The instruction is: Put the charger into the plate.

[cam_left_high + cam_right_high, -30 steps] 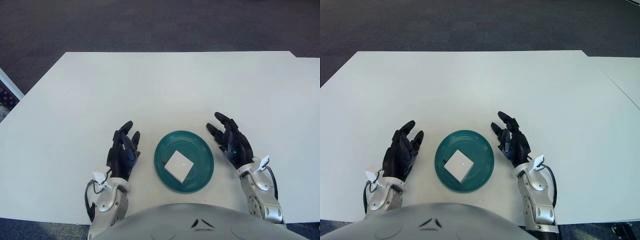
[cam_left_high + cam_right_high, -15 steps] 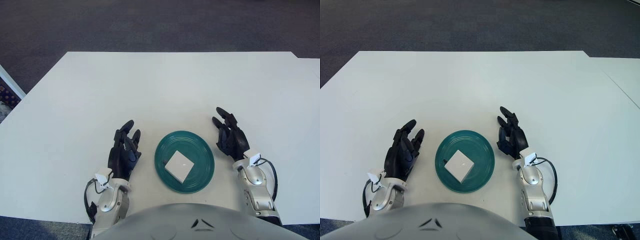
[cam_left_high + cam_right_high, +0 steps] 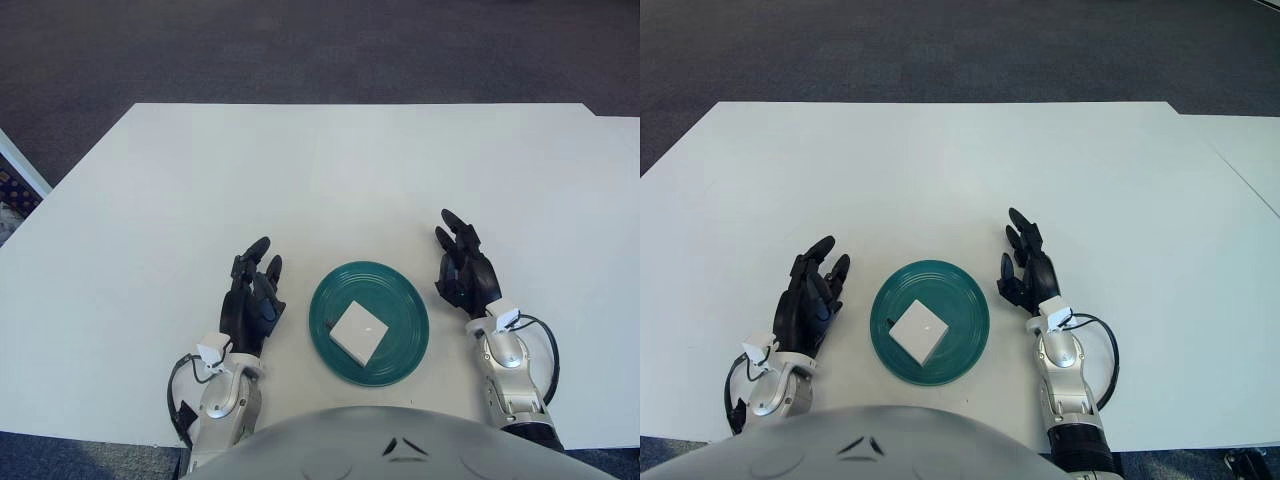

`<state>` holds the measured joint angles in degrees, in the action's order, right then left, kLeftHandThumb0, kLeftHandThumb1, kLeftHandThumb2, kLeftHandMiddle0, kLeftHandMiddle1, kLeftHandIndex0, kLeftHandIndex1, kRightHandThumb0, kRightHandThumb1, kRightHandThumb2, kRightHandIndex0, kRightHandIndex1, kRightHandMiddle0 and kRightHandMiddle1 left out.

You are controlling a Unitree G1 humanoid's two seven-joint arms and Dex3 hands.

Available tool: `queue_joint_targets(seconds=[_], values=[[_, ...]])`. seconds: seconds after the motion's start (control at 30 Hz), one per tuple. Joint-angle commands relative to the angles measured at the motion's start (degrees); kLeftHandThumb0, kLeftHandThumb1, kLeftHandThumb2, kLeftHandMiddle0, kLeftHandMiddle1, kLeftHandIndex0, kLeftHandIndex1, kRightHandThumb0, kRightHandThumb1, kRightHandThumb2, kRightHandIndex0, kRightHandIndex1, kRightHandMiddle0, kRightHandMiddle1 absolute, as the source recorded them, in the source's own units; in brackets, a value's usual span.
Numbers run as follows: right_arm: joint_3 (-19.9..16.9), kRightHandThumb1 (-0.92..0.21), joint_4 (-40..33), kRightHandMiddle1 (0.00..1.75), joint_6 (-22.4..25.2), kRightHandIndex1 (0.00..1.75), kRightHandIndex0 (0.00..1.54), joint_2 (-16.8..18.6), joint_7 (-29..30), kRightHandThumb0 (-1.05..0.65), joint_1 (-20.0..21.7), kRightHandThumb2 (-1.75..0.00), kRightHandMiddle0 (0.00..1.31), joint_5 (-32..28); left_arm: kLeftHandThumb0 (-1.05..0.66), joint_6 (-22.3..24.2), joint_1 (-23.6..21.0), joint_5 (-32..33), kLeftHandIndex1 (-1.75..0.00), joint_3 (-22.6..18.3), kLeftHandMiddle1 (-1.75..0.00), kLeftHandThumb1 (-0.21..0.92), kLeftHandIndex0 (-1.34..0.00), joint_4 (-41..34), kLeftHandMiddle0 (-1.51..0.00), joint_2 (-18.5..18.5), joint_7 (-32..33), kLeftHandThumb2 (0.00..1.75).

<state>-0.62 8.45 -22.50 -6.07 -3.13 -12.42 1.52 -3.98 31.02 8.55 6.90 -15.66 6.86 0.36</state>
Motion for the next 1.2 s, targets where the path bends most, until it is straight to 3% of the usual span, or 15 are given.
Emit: queue_joint_targets(seconds=[0.0, 0.7, 1.17], values=[[-0.3, -0.92, 2.0, 0.35, 2.3, 0.0, 0.14, -0.5, -0.5, -0.77, -2.1, -0.9, 0.0, 0.1, -1.02, 1.9, 0.8, -0.2, -0.78, -0.4, 0.0, 0.92, -0.14, 2.3, -0.32, -0.3, 0.2, 0.92], [-0.7, -0.92, -0.5, 0.39, 7.1, 0.0, 0.13, -0.2, -1.0, -0.79, -2.6, -0.91, 0.0, -1.0, -1.01, 1.6, -0.7, -0.5, -0.78, -0.9, -0.01, 0.92, -0.13, 3.9, -0.33, -0.7, -0.1, 0.91], [-0.2, -0.92, -1.8, 0.52, 8.7, 0.01, 0.16, -0.3, -0.5, -0.82, -2.9, -0.97, 0.0, 0.3, -1.01, 0.7, -1.1, -0.6, -0.76, -1.0, 0.0, 0.92, -0.11, 4.4, -0.3, -1.0, -0.8, 0.91]])
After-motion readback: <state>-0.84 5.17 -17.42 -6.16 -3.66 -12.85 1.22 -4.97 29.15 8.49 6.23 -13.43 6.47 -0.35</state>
